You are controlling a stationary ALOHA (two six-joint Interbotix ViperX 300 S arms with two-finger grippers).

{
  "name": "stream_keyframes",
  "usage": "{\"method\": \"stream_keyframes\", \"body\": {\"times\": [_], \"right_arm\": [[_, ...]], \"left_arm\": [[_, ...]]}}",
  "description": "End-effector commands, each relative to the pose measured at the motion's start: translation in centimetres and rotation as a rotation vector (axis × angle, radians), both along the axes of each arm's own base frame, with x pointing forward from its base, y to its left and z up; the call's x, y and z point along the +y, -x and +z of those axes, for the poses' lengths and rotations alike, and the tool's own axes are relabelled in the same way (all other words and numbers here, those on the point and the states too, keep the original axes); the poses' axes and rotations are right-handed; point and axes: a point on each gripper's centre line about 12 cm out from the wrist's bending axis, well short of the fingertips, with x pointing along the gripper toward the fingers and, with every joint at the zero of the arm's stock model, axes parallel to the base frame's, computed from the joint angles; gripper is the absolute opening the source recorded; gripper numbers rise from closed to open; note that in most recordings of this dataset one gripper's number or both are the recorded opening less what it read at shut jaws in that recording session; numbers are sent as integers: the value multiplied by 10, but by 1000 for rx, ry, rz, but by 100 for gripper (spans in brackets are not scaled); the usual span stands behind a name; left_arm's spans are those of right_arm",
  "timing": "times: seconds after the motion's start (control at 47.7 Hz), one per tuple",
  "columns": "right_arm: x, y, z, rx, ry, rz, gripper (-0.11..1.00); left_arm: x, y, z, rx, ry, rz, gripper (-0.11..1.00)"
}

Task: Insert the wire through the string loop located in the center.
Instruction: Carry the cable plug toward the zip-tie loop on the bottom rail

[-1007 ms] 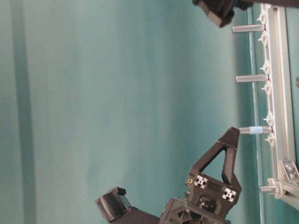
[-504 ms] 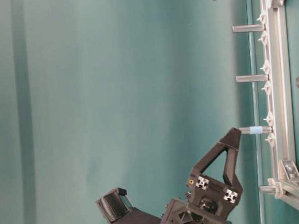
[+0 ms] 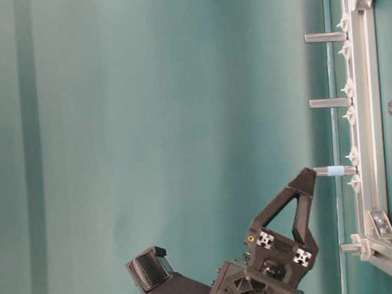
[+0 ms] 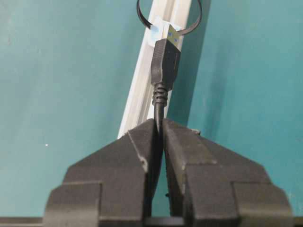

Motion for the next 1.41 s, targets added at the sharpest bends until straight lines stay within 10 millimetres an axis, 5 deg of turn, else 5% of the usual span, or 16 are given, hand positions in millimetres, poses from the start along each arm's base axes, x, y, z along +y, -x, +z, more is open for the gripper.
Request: {"method": "stream_keyframes", "body": {"times": [0.0,0.944,1.385], "right_arm": [[-1,-1,7,-24,-8,-10,7],[-1,-3,6,-12,-6,-11,7],[1,-31,4,-12,-6,-11,7]], "left_arm": [[0,-2,13,-39,-9,-3,0],[-3,-2,13,-39,-9,-9,0],[-5,-2,13,-37,-9,-17,0]]}}
